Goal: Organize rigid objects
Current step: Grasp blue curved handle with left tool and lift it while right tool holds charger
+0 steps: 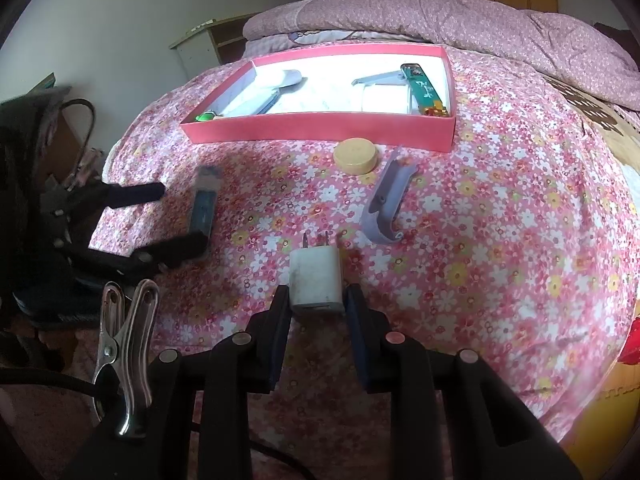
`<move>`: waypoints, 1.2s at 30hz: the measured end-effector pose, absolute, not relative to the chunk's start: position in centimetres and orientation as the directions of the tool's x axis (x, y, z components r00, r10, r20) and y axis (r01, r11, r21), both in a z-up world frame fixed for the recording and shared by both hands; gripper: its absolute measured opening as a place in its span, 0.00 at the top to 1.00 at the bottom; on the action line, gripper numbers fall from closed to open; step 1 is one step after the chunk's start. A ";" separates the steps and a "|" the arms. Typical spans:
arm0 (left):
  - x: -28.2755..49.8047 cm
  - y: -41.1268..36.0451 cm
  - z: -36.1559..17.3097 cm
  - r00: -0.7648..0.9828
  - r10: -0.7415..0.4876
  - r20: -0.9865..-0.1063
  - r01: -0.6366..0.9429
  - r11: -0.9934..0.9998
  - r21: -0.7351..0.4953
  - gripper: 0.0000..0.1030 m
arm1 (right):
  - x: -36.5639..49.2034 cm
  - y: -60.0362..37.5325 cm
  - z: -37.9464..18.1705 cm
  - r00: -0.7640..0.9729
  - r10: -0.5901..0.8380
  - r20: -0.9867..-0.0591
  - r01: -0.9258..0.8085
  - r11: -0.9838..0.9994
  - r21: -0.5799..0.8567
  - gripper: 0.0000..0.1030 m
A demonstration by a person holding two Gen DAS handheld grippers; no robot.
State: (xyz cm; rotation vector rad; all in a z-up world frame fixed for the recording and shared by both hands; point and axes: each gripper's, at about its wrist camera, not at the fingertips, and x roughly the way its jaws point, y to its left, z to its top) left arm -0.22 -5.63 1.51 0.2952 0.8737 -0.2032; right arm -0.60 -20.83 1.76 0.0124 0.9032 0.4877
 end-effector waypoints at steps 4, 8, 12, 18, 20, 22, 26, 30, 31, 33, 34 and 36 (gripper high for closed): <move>0.3 -6.0 1.1 0.626 -0.078 -0.776 0.294 0.945 0.142 0.32 | -0.9 -20.9 1.6 0.519 0.424 -0.742 -0.407 0.886 0.222 0.69; 1.6 -5.5 1.0 0.612 -0.116 -0.782 0.286 0.955 0.082 0.31 | -1.0 -20.9 1.6 0.513 0.445 -0.734 -0.420 0.876 0.237 0.64; 2.1 -5.5 0.9 0.612 -0.121 -0.782 0.281 0.957 0.072 0.30 | -1.0 -20.9 1.5 0.514 0.449 -0.731 -0.426 0.873 0.237 0.60; 2.1 -5.8 1.0 0.621 -0.123 -0.774 0.287 0.955 0.078 0.36 | -1.1 -20.8 1.4 0.522 0.445 -0.728 -0.427 0.875 0.229 0.59; 1.8 -6.1 1.1 0.625 -0.142 -0.768 0.312 0.947 0.079 0.64 | -1.0 -20.7 1.5 0.522 0.438 -0.732 -0.419 0.879 0.227 0.59; 1.4 -6.7 1.2 0.626 -0.154 -0.764 0.341 0.936 0.091 0.78 | -0.7 -20.7 1.6 0.517 0.433 -0.739 -0.398 0.885 0.241 0.59; 0.8 -6.6 1.2 0.627 -0.177 -0.758 0.358 0.930 0.079 0.87 | -0.5 -20.5 1.7 0.521 0.418 -0.744 -0.388 0.893 0.230 0.60; 0.8 -5.2 1.4 0.615 -0.213 -0.760 0.338 0.941 0.010 0.87 | -0.5 -20.1 1.7 0.543 0.360 -0.759 -0.366 0.915 0.172 0.73; 0.8 -4.9 1.5 0.616 -0.212 -0.758 0.328 0.945 0.002 0.87 | -0.4 -20.2 1.7 0.544 0.357 -0.759 -0.361 0.916 0.172 0.74; 0.7 -4.3 1.9 0.625 -0.204 -0.754 0.309 0.951 -0.002 0.87 | -0.4 -20.3 1.7 0.542 0.364 -0.758 -0.358 0.915 0.184 0.75; 0.8 -4.0 2.1 0.631 -0.202 -0.749 0.299 0.954 -0.005 0.87 | -0.4 -20.3 1.7 0.540 0.368 -0.757 -0.359 0.914 0.189 0.75; 0.9 -3.4 2.8 0.644 -0.208 -0.736 0.286 0.958 -0.020 0.87 | -0.4 -20.5 1.7 0.536 0.381 -0.753 -0.362 0.910 0.203 0.75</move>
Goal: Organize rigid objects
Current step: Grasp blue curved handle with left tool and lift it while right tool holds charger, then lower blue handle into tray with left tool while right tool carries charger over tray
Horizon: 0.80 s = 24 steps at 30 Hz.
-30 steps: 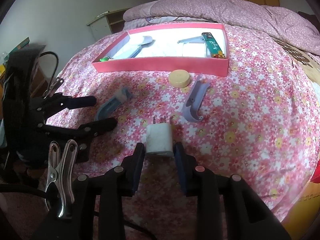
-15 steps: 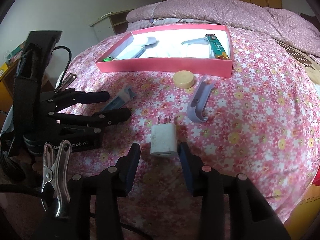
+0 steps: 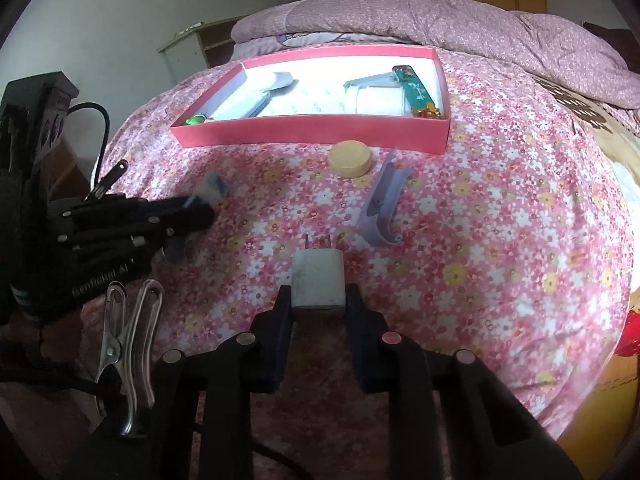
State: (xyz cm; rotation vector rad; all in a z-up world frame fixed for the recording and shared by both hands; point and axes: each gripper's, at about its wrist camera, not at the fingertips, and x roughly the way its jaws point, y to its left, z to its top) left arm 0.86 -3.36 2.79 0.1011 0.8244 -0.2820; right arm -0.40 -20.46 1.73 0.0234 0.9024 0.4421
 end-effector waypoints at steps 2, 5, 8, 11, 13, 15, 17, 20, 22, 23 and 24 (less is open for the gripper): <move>0.9 -2.9 3.4 0.658 -0.212 -0.723 0.278 0.960 -0.028 0.87 | -0.5 -20.4 1.8 0.535 0.394 -0.748 -0.367 0.905 0.215 0.75; 1.1 -2.4 4.4 0.679 -0.208 -0.704 0.268 0.963 -0.025 0.87 | -0.6 -20.4 1.9 0.538 0.412 -0.736 -0.381 0.897 0.224 0.75; 1.5 -2.2 5.4 0.701 -0.212 -0.681 0.270 0.963 -0.022 0.87 | -0.5 -20.5 2.2 0.549 0.421 -0.722 -0.375 0.896 0.237 0.75; 2.5 -2.4 6.7 0.730 -0.195 -0.655 0.268 0.963 0.012 0.87 | -0.5 -20.9 2.8 0.571 0.430 -0.699 -0.364 0.896 0.254 0.75; 3.1 -2.5 7.5 0.753 -0.180 -0.633 0.263 0.964 0.038 0.87 | -0.5 -21.3 3.3 0.581 0.443 -0.683 -0.359 0.892 0.273 0.75; 3.9 -2.6 8.2 0.775 -0.171 -0.609 0.257 0.965 0.057 0.87 | -0.5 -21.4 3.5 0.585 0.448 -0.676 -0.358 0.890 0.281 0.75; 4.7 -2.6 8.9 0.790 -0.162 -0.591 0.248 0.966 0.067 0.87 | -0.4 -21.4 3.5 0.584 0.448 -0.677 -0.358 0.891 0.280 0.75; 6.4 -2.5 9.1 0.789 -0.140 -0.599 0.230 0.970 0.076 0.87 | -0.2 -21.3 3.3 0.577 0.451 -0.681 -0.359 0.889 0.284 0.75; 7.7 -2.2 9.0 0.786 -0.139 -0.603 0.215 0.975 0.056 0.87 | -0.1 -21.3 3.1 0.572 0.452 -0.684 -0.358 0.888 0.288 0.75; 8.1 -2.2 9.0 0.786 -0.135 -0.603 0.209 0.976 0.054 0.87 | -0.1 -21.3 3.0 0.570 0.454 -0.684 -0.358 0.887 0.291 0.75; 8.5 -2.1 8.9 0.788 -0.128 -0.603 0.201 0.978 0.055 0.87 | 0.0 -21.3 2.9 0.569 0.455 -0.685 -0.357 0.887 0.293 0.75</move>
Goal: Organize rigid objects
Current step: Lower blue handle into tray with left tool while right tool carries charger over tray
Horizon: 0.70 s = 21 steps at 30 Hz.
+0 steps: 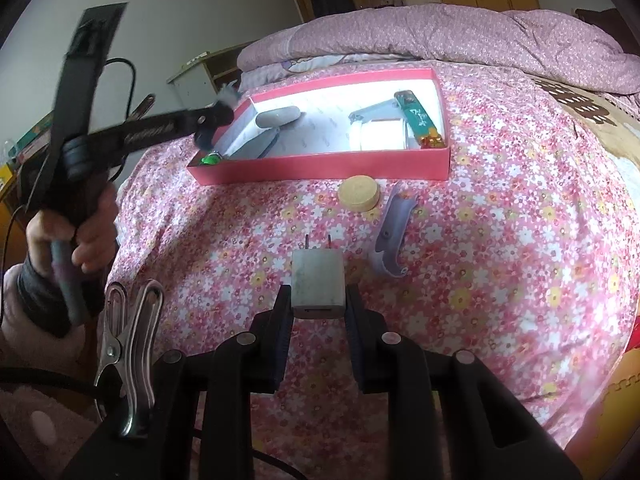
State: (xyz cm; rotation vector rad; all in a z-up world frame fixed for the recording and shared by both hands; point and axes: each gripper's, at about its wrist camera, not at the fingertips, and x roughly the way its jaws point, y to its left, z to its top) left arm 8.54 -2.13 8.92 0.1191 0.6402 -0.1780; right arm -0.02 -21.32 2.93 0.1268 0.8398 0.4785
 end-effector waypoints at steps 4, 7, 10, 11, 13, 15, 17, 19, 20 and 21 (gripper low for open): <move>10.5 -1.6 8.6 0.789 -0.102 -0.607 0.167 0.985 0.052 0.87 | 0.1 -21.6 2.7 0.566 0.459 -0.685 -0.349 0.886 0.305 0.75; 11.8 -0.8 8.1 0.784 -0.093 -0.614 0.124 0.992 0.009 0.87 | 0.2 -21.7 2.6 0.564 0.462 -0.684 -0.345 0.885 0.312 0.75; 12.6 -0.3 7.2 0.769 -0.096 -0.632 0.101 0.994 -0.029 0.87 | 0.3 -21.7 2.6 0.564 0.464 -0.683 -0.343 0.884 0.318 0.75; 12.7 -0.3 7.0 0.766 -0.096 -0.636 0.099 0.995 -0.031 0.87 | 0.3 -21.8 2.7 0.564 0.466 -0.682 -0.344 0.883 0.319 0.75; 12.9 -0.3 6.5 0.756 -0.091 -0.648 0.096 0.995 -0.028 0.87 | 0.4 -21.9 2.7 0.565 0.470 -0.678 -0.343 0.881 0.324 0.75; 13.0 -0.5 6.2 0.748 -0.097 -0.657 0.101 0.994 -0.031 0.86 | 0.5 -22.0 2.6 0.564 0.473 -0.677 -0.340 0.880 0.331 0.75; 12.9 -0.5 6.1 0.749 -0.110 -0.653 0.110 0.993 -0.042 0.81 | 0.7 -22.2 2.4 0.561 0.476 -0.678 -0.334 0.879 0.341 0.75; 12.8 -0.6 6.1 0.748 -0.119 -0.653 0.119 0.992 -0.045 0.70 | 0.8 -22.3 2.4 0.560 0.477 -0.678 -0.328 0.879 0.347 0.75; 12.7 -0.7 6.1 0.749 -0.116 -0.653 0.116 0.992 -0.043 0.66 | 0.8 -22.4 2.4 0.562 0.476 -0.677 -0.327 0.879 0.347 0.75; 12.6 -0.7 6.1 0.750 -0.110 -0.652 0.111 0.993 -0.041 0.65 | 0.8 -22.3 2.4 0.563 0.475 -0.677 -0.326 0.880 0.346 0.75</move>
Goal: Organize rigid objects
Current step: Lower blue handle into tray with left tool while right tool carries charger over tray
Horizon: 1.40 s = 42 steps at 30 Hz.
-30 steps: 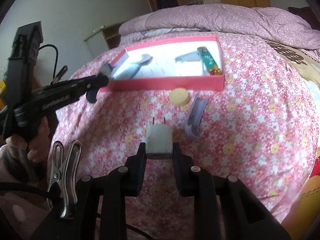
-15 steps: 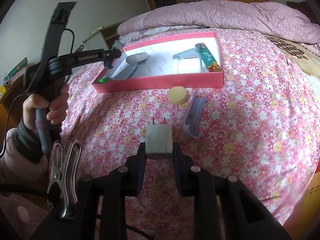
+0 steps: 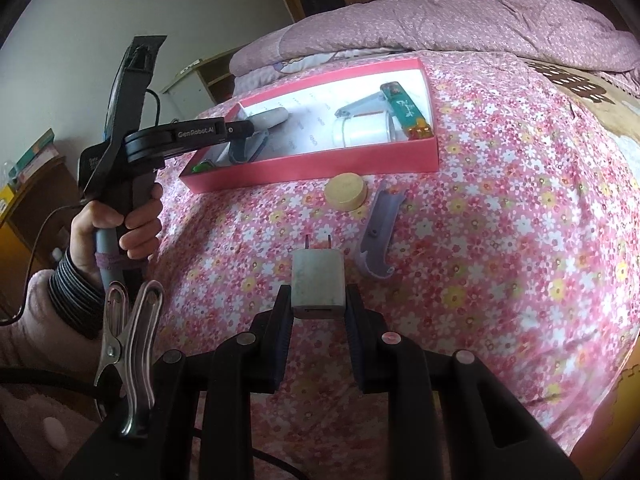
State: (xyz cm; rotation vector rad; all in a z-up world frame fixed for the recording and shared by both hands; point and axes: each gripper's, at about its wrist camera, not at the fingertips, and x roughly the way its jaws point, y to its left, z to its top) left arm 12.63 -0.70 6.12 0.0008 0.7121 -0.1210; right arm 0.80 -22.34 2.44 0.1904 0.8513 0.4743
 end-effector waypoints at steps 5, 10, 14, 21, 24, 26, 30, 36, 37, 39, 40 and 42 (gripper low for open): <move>11.7 0.0 6.2 0.745 -0.120 -0.656 0.092 0.993 -0.077 0.53 | 0.8 -22.3 2.7 0.568 0.470 -0.676 -0.326 0.882 0.339 0.75; 11.2 0.3 5.6 0.740 -0.109 -0.663 0.060 0.994 -0.096 0.52 | 1.0 -22.2 3.2 0.577 0.461 -0.674 -0.327 0.887 0.326 0.75; 11.0 0.2 4.9 0.730 -0.110 -0.674 0.058 0.993 -0.099 0.51 | 1.6 -21.9 4.1 0.586 0.455 -0.670 -0.336 0.889 0.310 0.75; 10.5 -0.5 4.6 0.744 -0.083 -0.663 0.069 0.997 -0.047 0.47 | 4.3 -20.8 6.4 0.610 0.434 -0.663 -0.358 0.897 0.259 0.75; 10.4 -0.7 4.5 0.747 -0.077 -0.660 0.071 0.997 -0.036 0.46 | 5.8 -20.1 7.0 0.617 0.421 -0.666 -0.363 0.902 0.233 0.75; 10.3 -0.7 4.5 0.748 -0.076 -0.659 0.066 0.997 -0.040 0.46 | 6.7 -19.9 7.3 0.618 0.420 -0.665 -0.362 0.902 0.234 0.75; 10.4 -0.6 4.6 0.748 -0.077 -0.660 0.064 0.997 -0.044 0.45 | 9.3 -19.3 8.2 0.626 0.426 -0.653 -0.352 0.902 0.250 0.75; 10.3 -0.6 4.5 0.750 -0.073 -0.657 0.064 0.997 -0.038 0.44 | 13.1 -18.3 8.4 0.633 0.376 -0.676 -0.321 0.923 0.213 0.75; 10.3 -0.6 4.5 0.751 -0.075 -0.656 0.065 0.997 -0.040 0.43 | 13.5 -18.2 8.3 0.637 0.360 -0.682 -0.313 0.929 0.197 0.75; 10.3 -0.7 4.4 0.752 -0.075 -0.655 0.065 0.997 -0.039 0.42 | 14.2 -18.0 8.2 0.636 0.349 -0.688 -0.315 0.932 0.180 0.75; 10.3 -0.8 4.5 0.752 -0.073 -0.655 0.065 0.997 -0.037 0.42 | 14.6 -17.9 8.1 0.631 0.345 -0.695 -0.317 0.932 0.175 0.75; 10.3 -0.9 4.4 0.756 -0.067 -0.652 0.064 0.998 -0.029 0.41 | 15.1 -17.7 8.0 0.629 0.336 -0.701 -0.319 0.934 0.162 0.75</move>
